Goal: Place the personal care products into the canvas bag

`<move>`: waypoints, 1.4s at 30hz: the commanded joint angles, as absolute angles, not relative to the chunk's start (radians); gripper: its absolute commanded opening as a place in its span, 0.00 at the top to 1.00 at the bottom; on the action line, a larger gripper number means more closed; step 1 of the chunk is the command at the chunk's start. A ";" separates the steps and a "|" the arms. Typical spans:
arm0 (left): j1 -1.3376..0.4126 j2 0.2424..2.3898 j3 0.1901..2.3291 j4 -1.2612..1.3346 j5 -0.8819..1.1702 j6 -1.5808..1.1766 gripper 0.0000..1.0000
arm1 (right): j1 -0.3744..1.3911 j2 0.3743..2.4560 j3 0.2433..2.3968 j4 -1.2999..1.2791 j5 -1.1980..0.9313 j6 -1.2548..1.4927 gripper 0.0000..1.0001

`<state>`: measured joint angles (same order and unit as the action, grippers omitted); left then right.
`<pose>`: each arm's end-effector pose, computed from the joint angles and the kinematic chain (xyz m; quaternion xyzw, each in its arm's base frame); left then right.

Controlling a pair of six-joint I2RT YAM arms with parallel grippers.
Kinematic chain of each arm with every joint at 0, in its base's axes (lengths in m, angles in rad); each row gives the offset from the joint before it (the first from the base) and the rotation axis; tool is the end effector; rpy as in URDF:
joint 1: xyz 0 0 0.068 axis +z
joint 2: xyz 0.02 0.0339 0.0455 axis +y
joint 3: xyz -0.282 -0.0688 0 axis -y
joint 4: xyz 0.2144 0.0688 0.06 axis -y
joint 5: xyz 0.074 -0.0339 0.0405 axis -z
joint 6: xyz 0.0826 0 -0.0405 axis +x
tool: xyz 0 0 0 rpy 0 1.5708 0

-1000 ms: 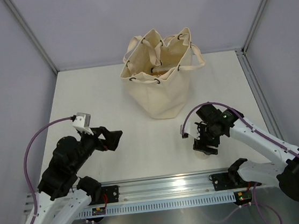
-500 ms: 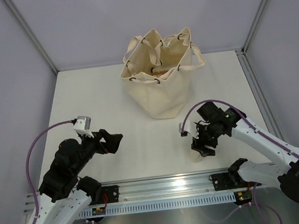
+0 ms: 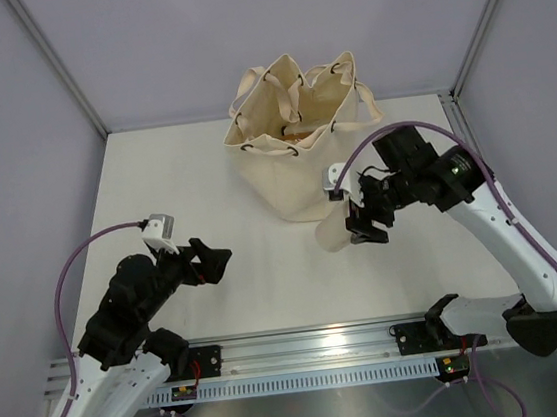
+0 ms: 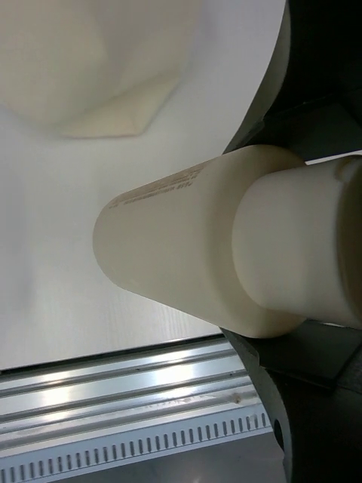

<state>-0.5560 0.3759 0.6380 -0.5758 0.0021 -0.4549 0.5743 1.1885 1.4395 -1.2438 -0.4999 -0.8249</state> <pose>0.0833 -0.0520 0.2822 0.0415 0.8078 -0.2854 0.5140 0.1360 0.1352 0.3638 -0.6520 0.6652 0.2007 0.3036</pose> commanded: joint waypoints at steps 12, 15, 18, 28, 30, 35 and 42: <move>-0.554 0.353 0.647 -0.578 -0.058 -0.474 0.01 | 0.571 1.686 2.382 -0.960 -0.312 -0.482 1.00; -0.554 0.348 0.646 -0.578 -0.055 -0.472 0.01 | 0.555 1.797 2.440 -0.911 -0.151 -0.477 1.00; -0.554 0.348 0.647 -0.586 -0.052 -0.457 0.01 | 0.502 1.897 2.482 -0.903 -0.120 -0.446 1.00; -0.554 0.331 0.627 -0.564 -0.037 -0.443 0.01 | 0.485 1.919 2.305 -0.943 -0.131 -0.538 0.01; -0.554 0.333 0.638 -0.572 -0.029 -0.442 0.01 | 0.485 1.908 2.351 -0.925 -0.080 -0.555 0.01; -0.554 0.315 0.650 -0.594 -0.021 -0.426 0.01 | 0.463 1.778 2.367 -0.907 -0.051 -0.615 0.01; -0.554 0.316 0.647 -0.586 -0.006 -0.416 0.01 | 0.197 1.545 2.183 -0.885 -0.225 -0.417 0.01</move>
<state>-0.5560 0.3161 0.6315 -0.6075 -0.0261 -0.4397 0.3302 1.6646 2.2414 -0.9207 -0.1524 -0.5148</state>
